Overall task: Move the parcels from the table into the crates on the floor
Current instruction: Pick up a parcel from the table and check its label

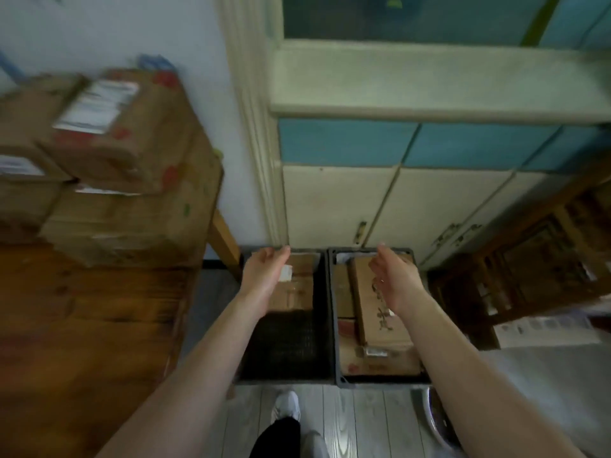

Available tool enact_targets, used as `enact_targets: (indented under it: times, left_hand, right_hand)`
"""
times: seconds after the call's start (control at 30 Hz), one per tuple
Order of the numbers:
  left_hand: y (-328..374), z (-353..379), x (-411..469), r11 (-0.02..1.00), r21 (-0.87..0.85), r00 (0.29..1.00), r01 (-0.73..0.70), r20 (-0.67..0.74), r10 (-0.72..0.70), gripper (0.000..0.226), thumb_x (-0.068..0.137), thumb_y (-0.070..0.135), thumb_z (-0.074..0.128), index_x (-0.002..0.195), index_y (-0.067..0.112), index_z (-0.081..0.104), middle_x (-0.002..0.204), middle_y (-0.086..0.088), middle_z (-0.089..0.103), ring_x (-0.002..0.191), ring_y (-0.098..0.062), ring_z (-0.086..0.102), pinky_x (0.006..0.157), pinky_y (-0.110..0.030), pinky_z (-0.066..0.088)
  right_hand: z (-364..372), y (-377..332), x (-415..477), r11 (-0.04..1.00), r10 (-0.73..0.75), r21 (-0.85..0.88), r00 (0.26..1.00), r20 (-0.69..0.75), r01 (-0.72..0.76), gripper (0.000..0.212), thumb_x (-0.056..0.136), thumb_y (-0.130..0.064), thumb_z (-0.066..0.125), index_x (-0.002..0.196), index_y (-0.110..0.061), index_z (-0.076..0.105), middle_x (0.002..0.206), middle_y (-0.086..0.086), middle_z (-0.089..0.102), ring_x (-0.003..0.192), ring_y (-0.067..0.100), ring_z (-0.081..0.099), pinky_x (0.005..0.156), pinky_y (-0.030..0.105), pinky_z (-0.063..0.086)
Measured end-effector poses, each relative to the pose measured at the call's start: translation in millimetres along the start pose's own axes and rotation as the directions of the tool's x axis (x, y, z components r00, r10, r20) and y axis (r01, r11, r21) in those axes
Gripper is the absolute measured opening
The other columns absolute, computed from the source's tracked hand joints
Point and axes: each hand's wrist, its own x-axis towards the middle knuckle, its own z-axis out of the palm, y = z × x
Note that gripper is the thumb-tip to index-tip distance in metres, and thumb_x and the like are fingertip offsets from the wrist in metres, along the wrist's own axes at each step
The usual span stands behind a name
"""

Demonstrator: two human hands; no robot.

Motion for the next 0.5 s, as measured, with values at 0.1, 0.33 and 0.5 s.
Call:
enact_targets:
  times: [0.1,0.33,0.5]
  left_hand:
    - [20,-37,-38,0.998,-0.034,0.996,-0.059,-0.066,0.057,0.055,0.092,0.036,0.057,0.134,0.003,0.049,0.135,-0.012,0.053,0.124,-0.026,0.049,0.108,-0.039,0.036]
    - [39,-119,-96,0.973,-0.165,0.972,-0.159,-0.199,0.125,0.038,0.091,0.032,0.06,0.115,0.003,0.062,0.104,-0.014,0.063,0.111,-0.035,0.057,0.092,-0.035,0.043]
    - [45,-198,-124,0.962,-0.195,0.945,-0.191,-0.303,0.126,0.056,0.092,0.039,0.058,0.138,0.009,0.047,0.132,-0.006,0.053,0.121,-0.025,0.05,0.102,-0.038,0.041]
  right_hand:
    - [18,-22,-35,0.995,-0.094,-0.021,0.991,0.092,0.096,0.044,0.095,-0.029,0.056,0.128,-0.001,0.051,0.129,0.015,0.057,0.122,0.028,0.053,0.102,0.037,0.039]
    - [64,-41,-96,0.974,-0.195,-0.053,0.933,0.301,0.221,0.056,0.095,-0.032,0.054,0.14,-0.003,0.039,0.137,0.013,0.05,0.126,0.022,0.048,0.113,0.039,0.028]
    - [131,-43,-140,0.954,-0.24,-0.067,0.878,0.413,0.293,0.051,0.096,-0.031,0.052,0.138,-0.003,0.041,0.136,0.012,0.05,0.128,0.023,0.047,0.113,0.038,0.028]
